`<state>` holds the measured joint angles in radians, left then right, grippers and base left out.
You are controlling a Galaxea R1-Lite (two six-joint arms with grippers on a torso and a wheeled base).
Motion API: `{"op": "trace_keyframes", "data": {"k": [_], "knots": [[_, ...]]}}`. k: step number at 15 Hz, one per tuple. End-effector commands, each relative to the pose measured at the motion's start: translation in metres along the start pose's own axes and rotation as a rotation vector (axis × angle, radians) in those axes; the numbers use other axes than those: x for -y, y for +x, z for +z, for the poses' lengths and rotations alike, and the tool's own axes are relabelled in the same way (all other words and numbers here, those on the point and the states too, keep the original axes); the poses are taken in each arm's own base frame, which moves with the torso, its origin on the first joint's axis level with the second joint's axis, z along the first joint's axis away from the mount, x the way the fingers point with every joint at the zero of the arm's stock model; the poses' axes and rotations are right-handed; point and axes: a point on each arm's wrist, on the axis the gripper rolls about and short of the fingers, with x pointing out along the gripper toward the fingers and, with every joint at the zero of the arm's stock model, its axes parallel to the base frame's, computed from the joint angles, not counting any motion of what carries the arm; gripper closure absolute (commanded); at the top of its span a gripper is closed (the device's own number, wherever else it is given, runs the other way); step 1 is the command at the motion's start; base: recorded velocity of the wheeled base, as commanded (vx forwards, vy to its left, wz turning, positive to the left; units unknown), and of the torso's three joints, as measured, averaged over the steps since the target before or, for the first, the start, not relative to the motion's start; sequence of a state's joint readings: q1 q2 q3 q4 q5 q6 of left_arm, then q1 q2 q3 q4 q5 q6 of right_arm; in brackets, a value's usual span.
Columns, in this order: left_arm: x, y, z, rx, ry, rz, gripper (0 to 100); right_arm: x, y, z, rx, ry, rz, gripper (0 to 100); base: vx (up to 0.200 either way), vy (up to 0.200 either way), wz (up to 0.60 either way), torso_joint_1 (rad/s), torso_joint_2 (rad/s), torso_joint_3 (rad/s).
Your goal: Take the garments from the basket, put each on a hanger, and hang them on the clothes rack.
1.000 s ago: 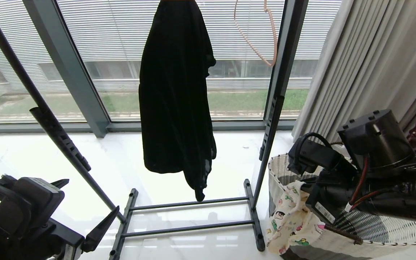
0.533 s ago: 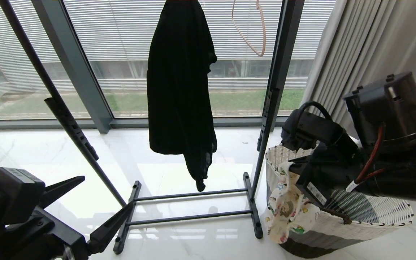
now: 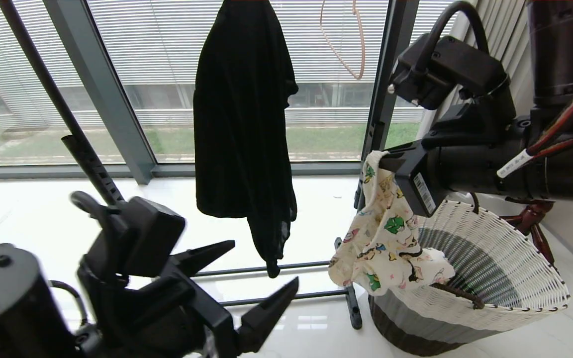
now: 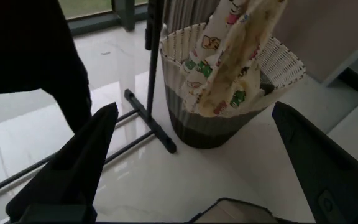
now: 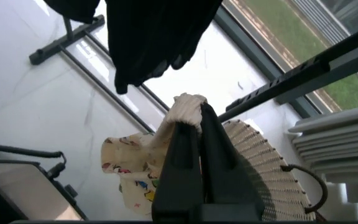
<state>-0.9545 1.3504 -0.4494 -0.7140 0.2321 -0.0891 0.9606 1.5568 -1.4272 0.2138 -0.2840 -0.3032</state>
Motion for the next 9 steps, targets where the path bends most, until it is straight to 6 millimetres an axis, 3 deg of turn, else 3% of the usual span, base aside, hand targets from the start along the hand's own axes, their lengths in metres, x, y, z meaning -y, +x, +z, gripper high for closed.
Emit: {"op": "trace_keyframes", "data": {"k": [1, 4, 9], "knots": [[0.023, 0.044, -0.031, -0.151, 0.042, -0.049, 0, -0.003, -0.003, 0.008, 0.03, 0.0, 0.01, 100, 0.0, 0.0, 0.0, 0.0, 0.0, 0.0], [0.021, 0.079, -0.043, -0.181, 0.037, -0.005, 0, -0.006, -0.007, 0.01, 0.043, -0.003, 0.023, 100, 0.0, 0.0, 0.0, 0.0, 0.0, 0.0], [-0.012, 0.136, -0.057, -0.186, -0.009, 0.07, 0, -0.013, -0.008, 0.013, 0.053, -0.011, 0.047, 100, 0.0, 0.0, 0.0, 0.0, 0.0, 0.0]]}}
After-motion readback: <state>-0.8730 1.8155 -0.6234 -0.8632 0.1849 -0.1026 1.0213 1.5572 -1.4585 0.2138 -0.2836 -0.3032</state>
